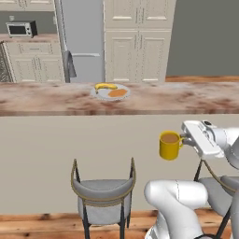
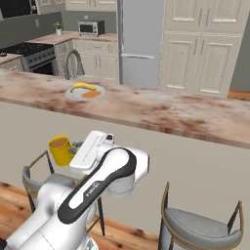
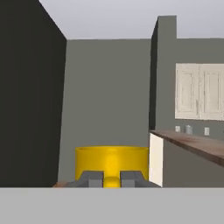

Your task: Pick up the brewed coffee from the coffee machine and place it next to the breakfast plate on the dining counter.

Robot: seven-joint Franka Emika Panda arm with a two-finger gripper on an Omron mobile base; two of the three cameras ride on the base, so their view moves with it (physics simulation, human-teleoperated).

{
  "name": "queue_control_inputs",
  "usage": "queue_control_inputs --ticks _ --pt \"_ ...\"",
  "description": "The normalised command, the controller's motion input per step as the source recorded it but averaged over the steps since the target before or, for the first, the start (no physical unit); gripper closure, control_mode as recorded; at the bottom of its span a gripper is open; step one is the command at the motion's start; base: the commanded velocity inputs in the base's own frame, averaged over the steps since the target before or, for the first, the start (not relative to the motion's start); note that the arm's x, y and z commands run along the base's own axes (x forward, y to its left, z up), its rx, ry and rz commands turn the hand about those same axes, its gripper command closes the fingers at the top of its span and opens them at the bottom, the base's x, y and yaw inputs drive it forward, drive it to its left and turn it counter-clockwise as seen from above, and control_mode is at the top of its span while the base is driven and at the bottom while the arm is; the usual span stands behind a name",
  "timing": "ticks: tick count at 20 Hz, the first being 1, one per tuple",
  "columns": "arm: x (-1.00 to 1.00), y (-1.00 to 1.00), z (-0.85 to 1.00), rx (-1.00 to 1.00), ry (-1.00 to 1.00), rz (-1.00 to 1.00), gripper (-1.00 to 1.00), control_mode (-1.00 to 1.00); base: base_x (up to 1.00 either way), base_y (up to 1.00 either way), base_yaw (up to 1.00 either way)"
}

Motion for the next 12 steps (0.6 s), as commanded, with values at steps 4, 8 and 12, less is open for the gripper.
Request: queue_control_inputs --ticks 4,8,12 --pt "0.17 0.06 0.18 0.00 -0.26 -0.08 1.00 -1.00 0.00 0.00 0.00" --pt "0.20 0.15 0.49 0.00 -0.19 -0.10 1.00 -1.00 0.00 0.00 0.00" --pt "0.38 0.07 0.42 -0.02 0.00 -0.27 1.00 -1.00 0.00 0.00 0.00"
